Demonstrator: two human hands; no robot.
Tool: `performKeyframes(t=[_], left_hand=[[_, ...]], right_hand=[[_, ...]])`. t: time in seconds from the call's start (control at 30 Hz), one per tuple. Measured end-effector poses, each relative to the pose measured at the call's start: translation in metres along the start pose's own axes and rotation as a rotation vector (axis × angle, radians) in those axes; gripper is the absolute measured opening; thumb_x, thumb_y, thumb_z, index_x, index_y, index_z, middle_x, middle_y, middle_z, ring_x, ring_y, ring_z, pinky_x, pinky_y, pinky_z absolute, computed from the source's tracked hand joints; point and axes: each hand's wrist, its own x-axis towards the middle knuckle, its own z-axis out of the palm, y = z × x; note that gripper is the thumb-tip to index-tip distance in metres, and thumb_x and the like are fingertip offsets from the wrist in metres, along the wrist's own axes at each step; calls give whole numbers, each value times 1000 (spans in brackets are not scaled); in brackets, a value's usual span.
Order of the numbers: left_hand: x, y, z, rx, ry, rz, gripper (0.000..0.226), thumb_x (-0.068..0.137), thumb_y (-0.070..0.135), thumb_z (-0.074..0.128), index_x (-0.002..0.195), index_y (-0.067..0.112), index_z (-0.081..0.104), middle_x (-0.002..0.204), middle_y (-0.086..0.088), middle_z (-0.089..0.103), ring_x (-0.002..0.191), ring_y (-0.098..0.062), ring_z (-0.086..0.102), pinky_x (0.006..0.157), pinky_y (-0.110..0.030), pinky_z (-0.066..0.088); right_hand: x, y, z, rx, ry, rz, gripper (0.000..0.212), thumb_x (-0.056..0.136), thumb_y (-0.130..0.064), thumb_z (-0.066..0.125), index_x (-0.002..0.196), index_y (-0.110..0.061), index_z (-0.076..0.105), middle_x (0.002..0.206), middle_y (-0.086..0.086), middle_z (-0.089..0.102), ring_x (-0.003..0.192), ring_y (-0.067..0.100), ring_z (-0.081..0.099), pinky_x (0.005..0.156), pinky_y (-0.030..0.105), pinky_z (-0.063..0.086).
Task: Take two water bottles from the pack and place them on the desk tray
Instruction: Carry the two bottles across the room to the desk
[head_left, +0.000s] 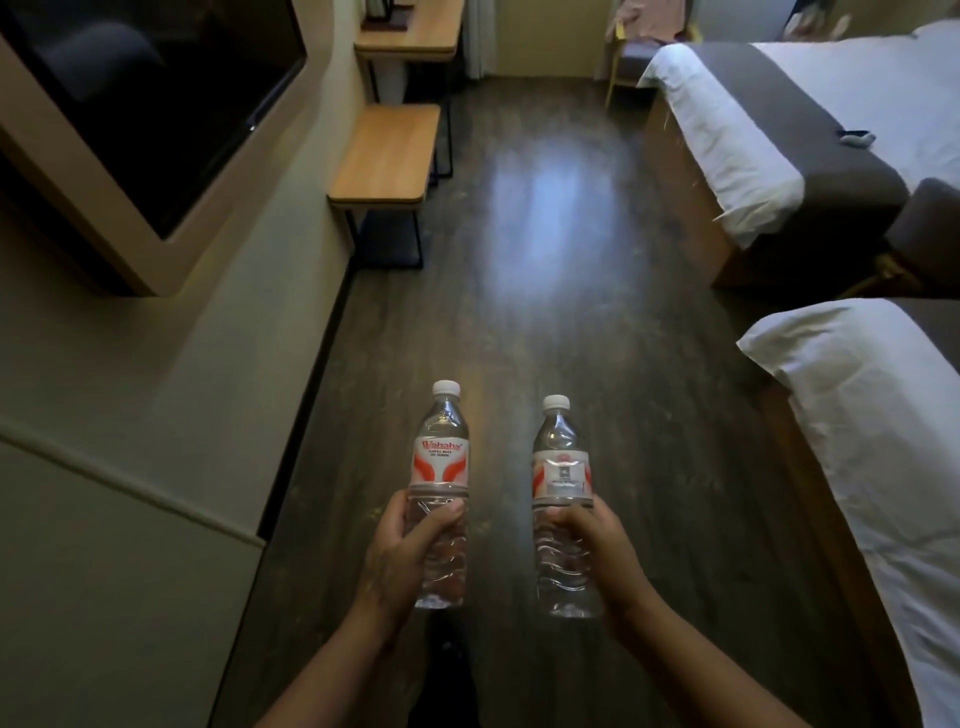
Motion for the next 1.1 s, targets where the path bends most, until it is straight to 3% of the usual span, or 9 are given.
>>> performKeyframes(t=[0.1,0.23,0.37,0.57,0.7,0.83,1.0,1.1], left_hand=[[78,36,10,-7,-13,8,60,79,38,86,129,13,65,110,-14,83,92,-32,84,69,-36,67],[192,95,19,9,-60,5,64,81,37,88,133,10,62,119,-19,79,99,-37,82,75,-40,67],[294,160,29,41,-95,-1,64,76,41,79,132,15,63,118,-16,80,98,-34,82,75,-39,67],[433,244,53,55,-121,-14,62,81,36,87,132,12,62,109,-16,81,81,-24,84,61,-27,65],[529,290,74,75,-101,-6,73,69,49,85,130,16,64,105,-10,84,89,-29,84,65,-29,66],[632,336,101,92,-64,9,72,69,49,84,130,16,65,112,-15,82,93,-32,83,68,-32,65],[750,401,134,91,-41,-11,64,77,39,78,133,12,62,112,-19,78,83,-27,80,60,-29,63],[810,444,154,115,-30,3,64,76,39,77,132,10,63,114,-21,78,85,-27,80,62,-28,63]], right_hand=[[77,-35,7,-2,16,-15,59,78,-33,73,131,-12,61,119,22,77,105,42,77,95,58,62],[187,-87,22,25,50,-10,51,86,-28,74,131,-9,61,114,21,79,102,43,77,86,52,66],[284,-148,40,52,70,-6,57,79,-33,74,130,-10,62,108,16,82,96,38,80,73,39,66],[411,-231,44,76,78,-9,55,81,-32,73,131,-10,63,110,18,81,97,39,80,79,45,65],[505,-284,41,53,88,-22,55,77,-33,74,128,-12,64,103,14,82,87,32,81,71,38,65],[610,-344,31,67,78,-24,59,76,-33,73,130,-10,63,109,19,80,94,37,78,81,48,64],[731,-426,20,89,40,-8,69,68,-37,80,129,-10,64,100,14,82,83,30,80,67,37,64],[797,-474,18,76,34,-2,78,61,-39,82,130,-7,63,99,16,81,80,30,79,66,38,64]])
